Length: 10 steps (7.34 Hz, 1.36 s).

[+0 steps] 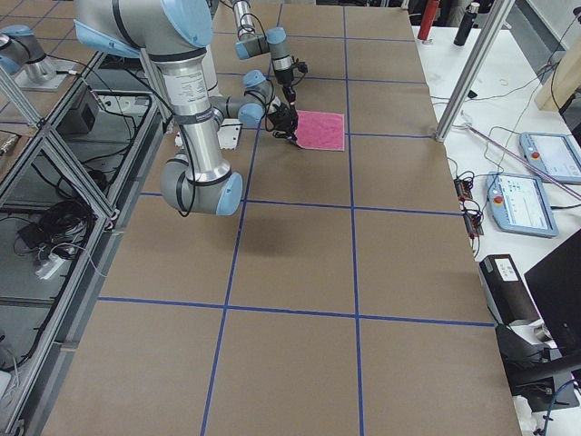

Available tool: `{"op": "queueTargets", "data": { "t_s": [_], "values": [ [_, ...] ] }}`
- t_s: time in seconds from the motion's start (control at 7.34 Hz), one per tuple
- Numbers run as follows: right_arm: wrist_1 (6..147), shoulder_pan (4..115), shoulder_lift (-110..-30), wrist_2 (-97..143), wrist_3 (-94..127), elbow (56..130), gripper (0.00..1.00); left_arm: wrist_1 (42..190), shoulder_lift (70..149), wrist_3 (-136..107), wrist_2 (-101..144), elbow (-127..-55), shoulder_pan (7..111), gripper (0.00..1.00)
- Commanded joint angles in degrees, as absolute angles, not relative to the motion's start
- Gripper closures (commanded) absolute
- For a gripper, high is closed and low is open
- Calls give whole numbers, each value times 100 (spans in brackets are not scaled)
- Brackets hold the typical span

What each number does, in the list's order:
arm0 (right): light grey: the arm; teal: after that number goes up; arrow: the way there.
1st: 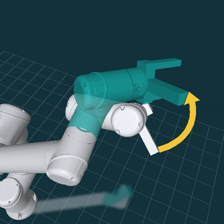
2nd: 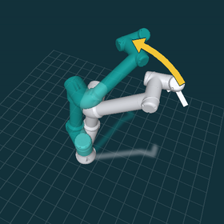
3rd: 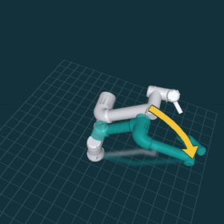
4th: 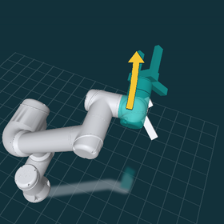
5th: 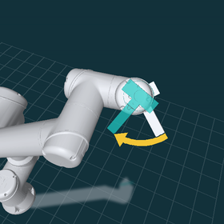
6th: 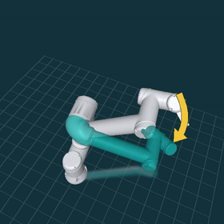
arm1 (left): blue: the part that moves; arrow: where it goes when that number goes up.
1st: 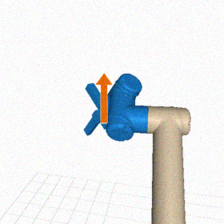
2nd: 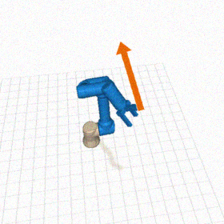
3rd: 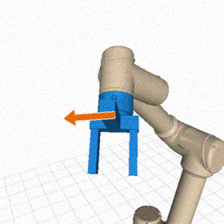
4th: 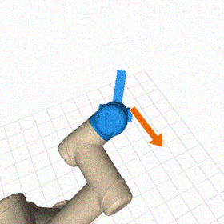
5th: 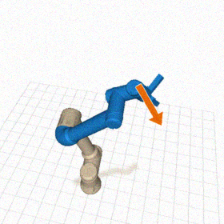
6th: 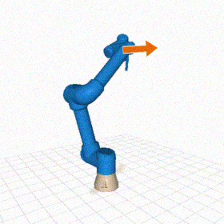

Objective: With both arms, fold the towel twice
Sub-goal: 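Lift the near edge with both grippers and fold it over the far edge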

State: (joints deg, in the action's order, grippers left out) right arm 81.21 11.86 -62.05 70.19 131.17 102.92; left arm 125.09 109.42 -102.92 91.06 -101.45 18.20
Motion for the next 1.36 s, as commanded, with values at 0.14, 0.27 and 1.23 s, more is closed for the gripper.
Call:
{"op": "queueTargets", "data": {
  "t_s": [0.14,0.27,1.23],
  "values": [
    [8130,1152,-6493,7022,13113,10798,100,12507,10846,-10292,9140,-10536,1837,100],
    [8165,1064,-6608,7014,13113,11098,100,12507,10724,-10292,9149,-10799,1837,100],
    [8183,1238,-6724,6891,12973,11163,100,12463,10872,-10336,9141,-10978,1863,100]
  ]
}}
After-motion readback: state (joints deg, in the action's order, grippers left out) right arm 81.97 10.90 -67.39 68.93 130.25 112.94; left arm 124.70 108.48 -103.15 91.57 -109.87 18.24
